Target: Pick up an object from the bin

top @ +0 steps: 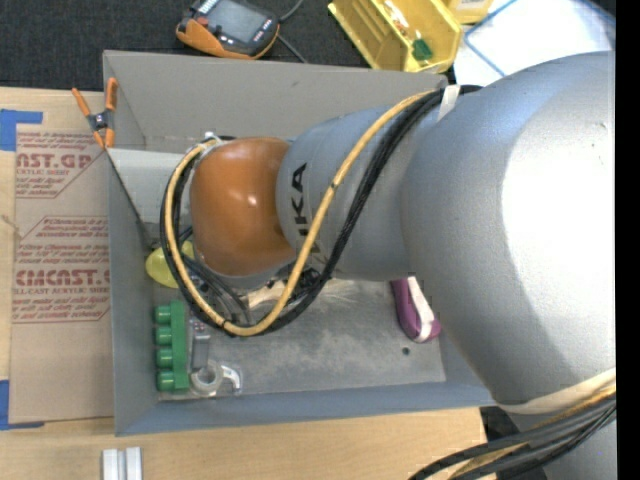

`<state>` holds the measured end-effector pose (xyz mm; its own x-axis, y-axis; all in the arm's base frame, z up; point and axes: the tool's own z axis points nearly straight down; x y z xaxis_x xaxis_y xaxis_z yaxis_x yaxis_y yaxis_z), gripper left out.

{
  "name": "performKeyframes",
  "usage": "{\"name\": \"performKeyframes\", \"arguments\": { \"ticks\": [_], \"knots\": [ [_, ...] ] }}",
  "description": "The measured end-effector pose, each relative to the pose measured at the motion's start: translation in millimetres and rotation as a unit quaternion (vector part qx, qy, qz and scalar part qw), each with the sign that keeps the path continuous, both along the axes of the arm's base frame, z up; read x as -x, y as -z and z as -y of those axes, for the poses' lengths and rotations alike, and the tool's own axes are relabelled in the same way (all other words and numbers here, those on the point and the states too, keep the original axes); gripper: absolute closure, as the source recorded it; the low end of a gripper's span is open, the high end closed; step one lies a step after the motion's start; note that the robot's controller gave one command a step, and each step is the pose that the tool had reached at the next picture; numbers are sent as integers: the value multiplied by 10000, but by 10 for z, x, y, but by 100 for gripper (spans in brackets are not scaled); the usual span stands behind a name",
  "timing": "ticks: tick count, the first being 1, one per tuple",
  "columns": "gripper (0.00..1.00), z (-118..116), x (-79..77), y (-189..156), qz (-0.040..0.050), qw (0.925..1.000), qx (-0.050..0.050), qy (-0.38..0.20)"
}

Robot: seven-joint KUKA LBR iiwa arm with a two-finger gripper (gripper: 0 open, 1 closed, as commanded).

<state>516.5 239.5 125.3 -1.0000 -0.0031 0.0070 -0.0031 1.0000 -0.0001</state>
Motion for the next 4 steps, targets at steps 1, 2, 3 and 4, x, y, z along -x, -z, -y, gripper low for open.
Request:
{"name": "performKeyframes", "arguments": {
  "ticks": [1, 2, 3, 4],
  "knots": [
    [0, 11, -25, -45, 35, 10000, -9, 12],
    [0, -87, 87, 531, 41, 9801, -29, -1986],
    [0, -74, 271, 212, 44, 9825, -23, -1860],
    [0, -70, 325, 257, 53, 9338, -40, -3578]
  ]
}}
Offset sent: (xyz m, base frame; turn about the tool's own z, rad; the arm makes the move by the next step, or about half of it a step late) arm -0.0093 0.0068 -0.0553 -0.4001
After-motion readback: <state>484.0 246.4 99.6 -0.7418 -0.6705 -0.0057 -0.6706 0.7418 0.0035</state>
